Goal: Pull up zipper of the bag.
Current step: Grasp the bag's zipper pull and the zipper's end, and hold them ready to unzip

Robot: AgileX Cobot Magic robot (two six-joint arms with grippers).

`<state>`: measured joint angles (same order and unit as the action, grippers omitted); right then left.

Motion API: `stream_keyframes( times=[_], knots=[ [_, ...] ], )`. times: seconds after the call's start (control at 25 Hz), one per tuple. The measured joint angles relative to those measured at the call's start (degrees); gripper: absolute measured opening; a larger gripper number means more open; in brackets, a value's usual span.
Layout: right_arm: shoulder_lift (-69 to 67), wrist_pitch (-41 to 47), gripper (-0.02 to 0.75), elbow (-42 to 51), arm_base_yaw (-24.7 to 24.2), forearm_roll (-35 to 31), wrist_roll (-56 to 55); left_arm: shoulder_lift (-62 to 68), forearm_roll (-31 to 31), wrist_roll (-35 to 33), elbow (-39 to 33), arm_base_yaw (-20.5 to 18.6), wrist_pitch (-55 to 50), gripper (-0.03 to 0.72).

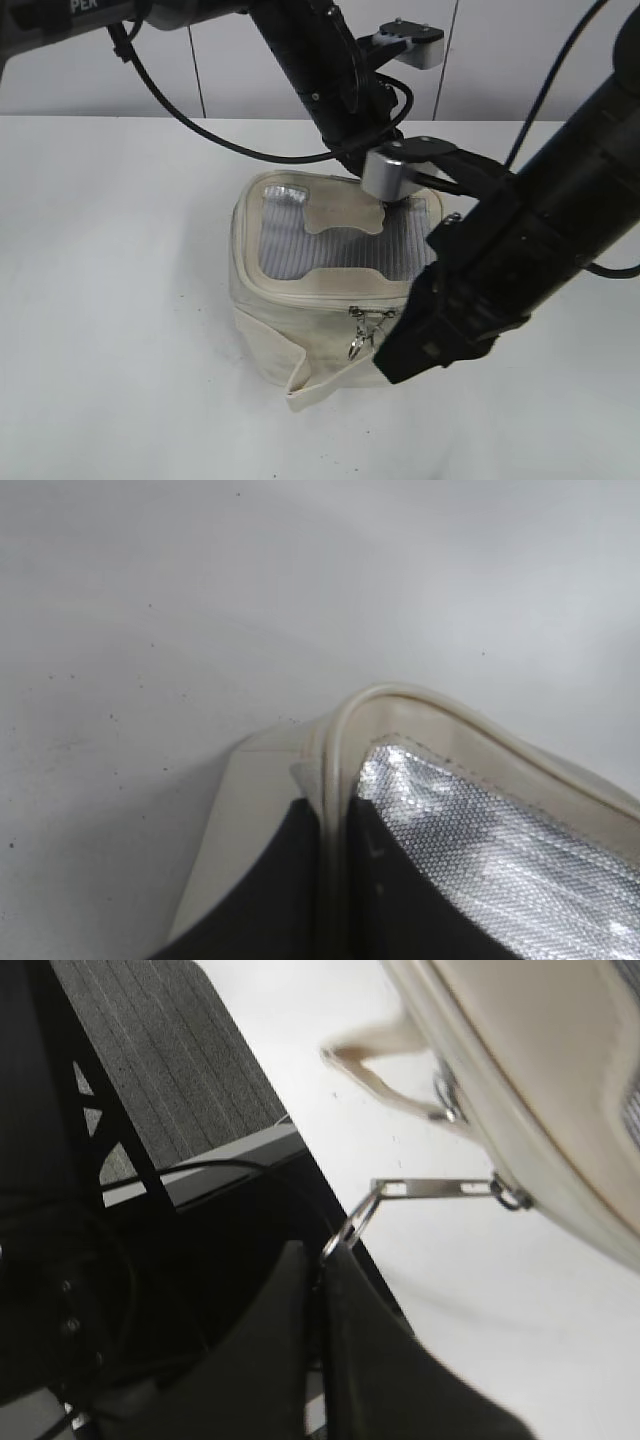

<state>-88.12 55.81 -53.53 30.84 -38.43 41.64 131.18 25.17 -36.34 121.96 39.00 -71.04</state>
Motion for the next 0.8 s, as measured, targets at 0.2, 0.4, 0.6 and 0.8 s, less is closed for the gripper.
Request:
stream_keyframes(
  times=[0.2, 0.4, 0.6, 0.8],
  knots=[
    [-1.54, -5.21, 0.005, -3.14, 6.77, -2.66, -0.17, 0.00, 0.00, 0.00, 0.00, 0.00, -0.57, 0.042],
    [-3.54, -5.28, 0.008, -5.39, 7.96, -2.63, -2.26, -0.01, 0.00, -0.13, 0.00, 0.07, -1.18, 0.042],
    [-2.36, -5.22, 0.201, -6.23, 8.61, 0.65, -11.20, -0.01, 0.00, -0.18, 0.00, 0.12, -0.66, 0.042],
    [0.60, -5.04, 0.515, -6.66, 8.54, 11.27, -21.95, -0.01, 0.00, -0.13, 0.00, 0.12, -0.56, 0.061]
  ],
)
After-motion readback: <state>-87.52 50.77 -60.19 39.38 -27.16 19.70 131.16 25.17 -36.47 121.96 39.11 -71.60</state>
